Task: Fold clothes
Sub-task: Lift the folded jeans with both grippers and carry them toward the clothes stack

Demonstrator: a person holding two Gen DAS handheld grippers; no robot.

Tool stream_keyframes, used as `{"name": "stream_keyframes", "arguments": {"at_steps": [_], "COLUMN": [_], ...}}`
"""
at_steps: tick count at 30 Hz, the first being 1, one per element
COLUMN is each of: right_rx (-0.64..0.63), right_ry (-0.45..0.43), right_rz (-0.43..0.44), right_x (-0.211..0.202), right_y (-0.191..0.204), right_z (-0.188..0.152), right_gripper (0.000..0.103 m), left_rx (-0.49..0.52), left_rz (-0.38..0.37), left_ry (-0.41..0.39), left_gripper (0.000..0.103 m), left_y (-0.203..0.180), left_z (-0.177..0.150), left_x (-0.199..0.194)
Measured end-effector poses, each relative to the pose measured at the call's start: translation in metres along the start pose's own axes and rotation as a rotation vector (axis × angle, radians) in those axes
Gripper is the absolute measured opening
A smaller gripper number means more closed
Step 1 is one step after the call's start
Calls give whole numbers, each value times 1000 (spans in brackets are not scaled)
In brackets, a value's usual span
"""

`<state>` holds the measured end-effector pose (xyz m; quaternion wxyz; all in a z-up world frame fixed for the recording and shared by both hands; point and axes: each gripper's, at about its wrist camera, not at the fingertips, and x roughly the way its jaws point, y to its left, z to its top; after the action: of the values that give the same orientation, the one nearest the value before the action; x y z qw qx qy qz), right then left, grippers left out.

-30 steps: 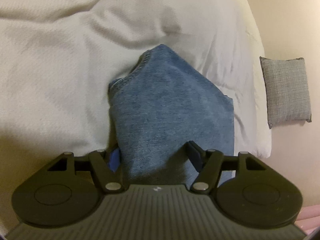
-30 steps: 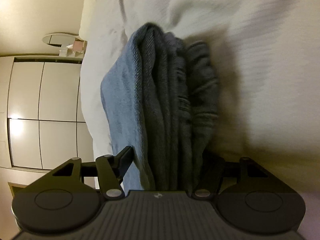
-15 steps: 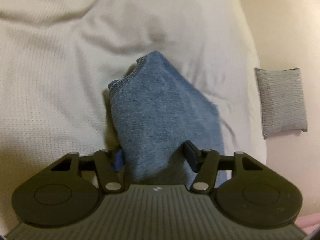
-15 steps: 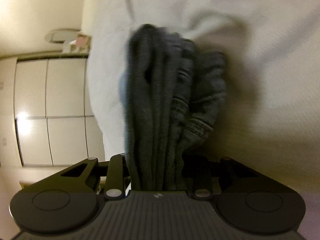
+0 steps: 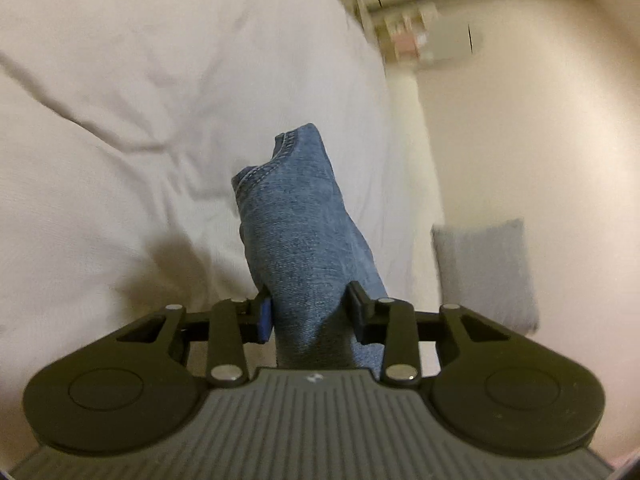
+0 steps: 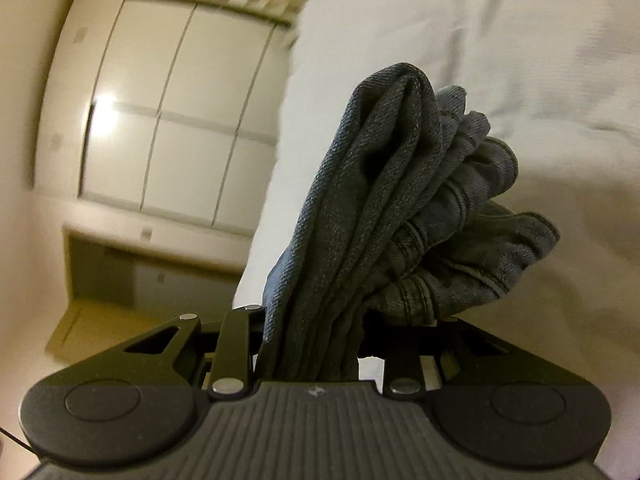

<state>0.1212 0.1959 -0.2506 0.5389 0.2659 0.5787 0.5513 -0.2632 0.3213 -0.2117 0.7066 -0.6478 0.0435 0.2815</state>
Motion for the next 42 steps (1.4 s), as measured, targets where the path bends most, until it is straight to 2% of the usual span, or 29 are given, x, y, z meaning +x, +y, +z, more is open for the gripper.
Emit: {"name": "stream_keyframes", "arguments": {"at_steps": [6,11,16,20,24,27,31,34,38,42], "right_rx": [-87,-128,-200,-252,-278,-307,-367,-415,-475,-515], "right_ry": [204,421,636,776,857,896,929,956,1005,1064], "right_rz": [98,201,270,299,306,324,401,478,552,572], "right_x": [38,104,188,260,335,396,482,544,623,699], "right_y": [82,141,196,236,276,321,395,444,492,496], "right_z": [-10,-42,-104,-169,-244,-303,-376,-420,-468,-500], "right_gripper": [29,29,29,29,29,29,29,29,29,29], "left_rx": [-62,-106,-165,-225,-252,-251,-210,-166,-128,-145], "left_rz": [18,54,83,95,87,80,67,77,115,169], "left_ry": [-251,-480,-692,-796,-852,-897,-977,-1053,-1139,-1156], "left_gripper": [31,31,31,31,30,30,30,31,31,31], "left_y": [-15,-4,35,81,132,158,191,211,243,291], "left_z": [0,-1,-3,15,65,121,193,241,284,306], "left_x": [-132,-246,-350,-426,-519,-585,-683,-732,-766,-773]}}
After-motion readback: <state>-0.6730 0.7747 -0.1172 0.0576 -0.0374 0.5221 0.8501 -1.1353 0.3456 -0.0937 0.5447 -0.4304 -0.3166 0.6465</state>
